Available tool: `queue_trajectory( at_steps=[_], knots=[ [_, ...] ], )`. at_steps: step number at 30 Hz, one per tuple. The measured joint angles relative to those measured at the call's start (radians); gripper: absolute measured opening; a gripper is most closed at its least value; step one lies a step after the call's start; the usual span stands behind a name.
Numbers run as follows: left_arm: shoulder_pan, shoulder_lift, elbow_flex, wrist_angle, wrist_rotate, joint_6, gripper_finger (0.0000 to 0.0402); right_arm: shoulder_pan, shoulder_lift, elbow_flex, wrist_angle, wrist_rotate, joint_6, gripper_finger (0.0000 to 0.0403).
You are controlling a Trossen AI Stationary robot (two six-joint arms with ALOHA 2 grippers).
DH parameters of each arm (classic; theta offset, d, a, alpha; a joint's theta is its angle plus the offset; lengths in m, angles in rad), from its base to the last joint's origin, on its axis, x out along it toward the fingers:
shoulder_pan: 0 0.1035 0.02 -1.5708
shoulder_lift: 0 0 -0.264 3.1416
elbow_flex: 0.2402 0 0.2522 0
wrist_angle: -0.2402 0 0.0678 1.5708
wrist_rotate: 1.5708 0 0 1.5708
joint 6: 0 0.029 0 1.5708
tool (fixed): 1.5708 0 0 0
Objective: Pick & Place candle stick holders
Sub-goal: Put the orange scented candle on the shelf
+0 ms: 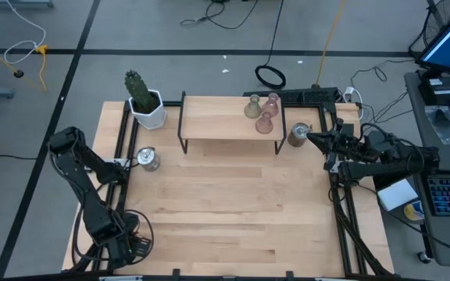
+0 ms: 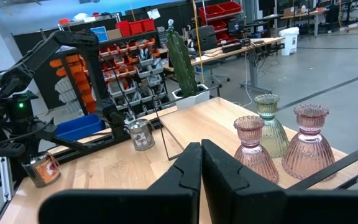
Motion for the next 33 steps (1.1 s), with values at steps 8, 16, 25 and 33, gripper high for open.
queue_trajectory(
  at_steps=[8, 16, 25, 33],
  knots=[
    [0.006, -0.013, -0.002, -0.028, -0.012, 0.003, 0.0186, 0.0, 0.0, 0.0, 0.0, 0.0, 0.0, 0.0004],
    [0.007, -0.032, -0.002, -0.077, -0.064, 0.007, 0.0186, 0.0, 0.0, 0.0, 0.0, 0.0, 0.018, 0.0004],
    [0.028, -0.033, -0.002, -0.089, -0.082, 0.048, 0.0186, 0.0, 0.0, 0.0, 0.0, 0.0, 0.019, 0.0004],
    [0.055, -0.033, -0.001, -0.123, -0.085, 0.107, 0.0186, 0.0, 0.0, 0.0, 0.0, 0.0, 0.026, 0.0004]
  ],
)
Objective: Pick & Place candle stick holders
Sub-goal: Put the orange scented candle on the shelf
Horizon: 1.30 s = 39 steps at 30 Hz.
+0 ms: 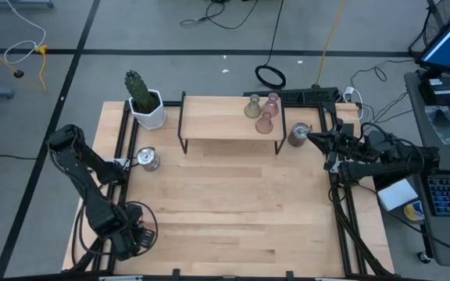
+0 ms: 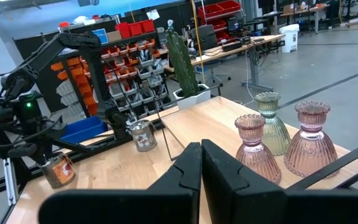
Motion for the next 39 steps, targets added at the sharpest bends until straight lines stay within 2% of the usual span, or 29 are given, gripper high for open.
queue_trajectory(
  at_steps=[12, 19, 39],
  knots=[
    [0.005, -0.008, 0.0, -0.007, -0.006, 0.027, 0.0186, 0.0, 0.0, 0.0, 0.0, 0.0, 0.0, 0.0004],
    [0.007, -0.03, -0.001, -0.008, -0.053, 0.035, 0.0186, 0.0, 0.0, 0.0, 0.0, 0.0, 0.0, 0.0004],
    [0.027, -0.03, -0.001, -0.063, -0.047, 0.063, 0.0186, 0.0, 0.0, 0.0, 0.0, 0.0, 0.0, 0.0004]
  ],
)
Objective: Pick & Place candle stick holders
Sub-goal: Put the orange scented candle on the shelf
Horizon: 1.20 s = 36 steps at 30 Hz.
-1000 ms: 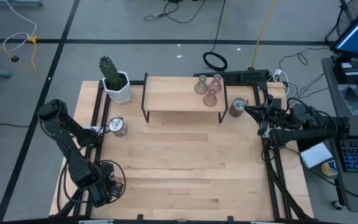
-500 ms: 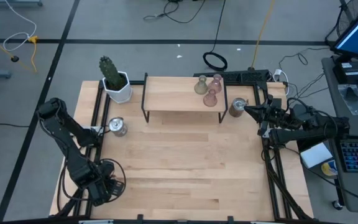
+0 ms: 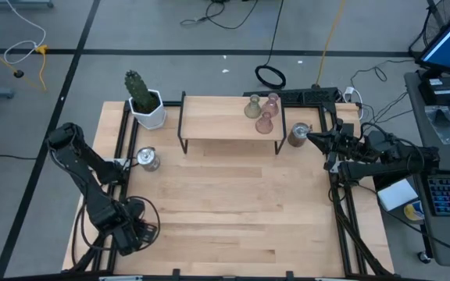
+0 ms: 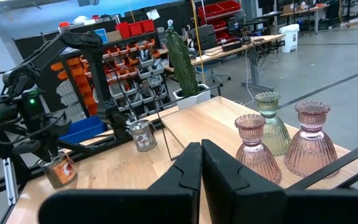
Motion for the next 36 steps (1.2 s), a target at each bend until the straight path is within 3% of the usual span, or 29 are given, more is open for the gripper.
queue_trajectory(
  at_steps=[36],
  knots=[
    [0.008, 0.045, 0.005, 0.003, 0.05, 0.012, 0.0186, 0.0, 0.0, 0.0, 0.0, 0.002, -0.01, 0.0004]
  ],
)
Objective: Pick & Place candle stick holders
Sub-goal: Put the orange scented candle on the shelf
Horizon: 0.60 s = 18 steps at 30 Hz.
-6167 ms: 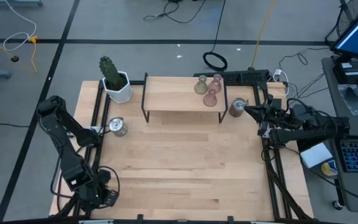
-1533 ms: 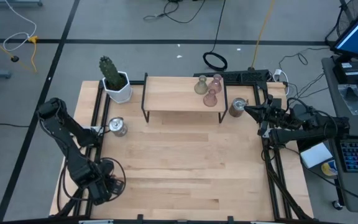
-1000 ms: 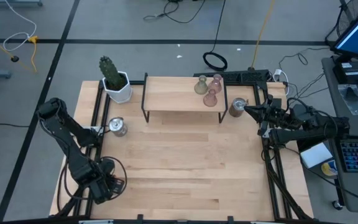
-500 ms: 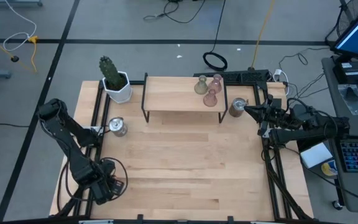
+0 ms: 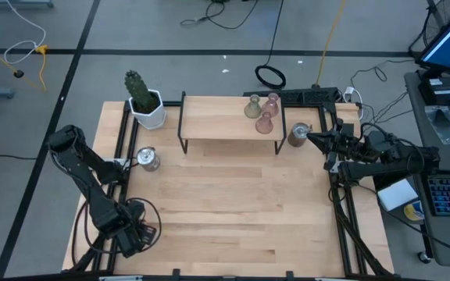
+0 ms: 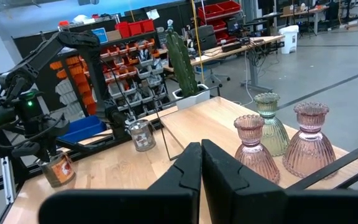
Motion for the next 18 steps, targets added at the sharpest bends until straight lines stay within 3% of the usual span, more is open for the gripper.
queue_trajectory(
  at_steps=[12, 18],
  knots=[
    [0.0, 0.001, -0.001, -0.007, -0.001, 0.002, 0.0182, 0.0, 0.0, 0.0, 0.0, 0.001, 0.01, 0.0004],
    [0.0, 0.002, -0.002, -0.009, -0.011, 0.01, 0.0116, 0.0, 0.0, 0.0, 0.0, 0.001, 0.01, 0.0004]
  ],
)
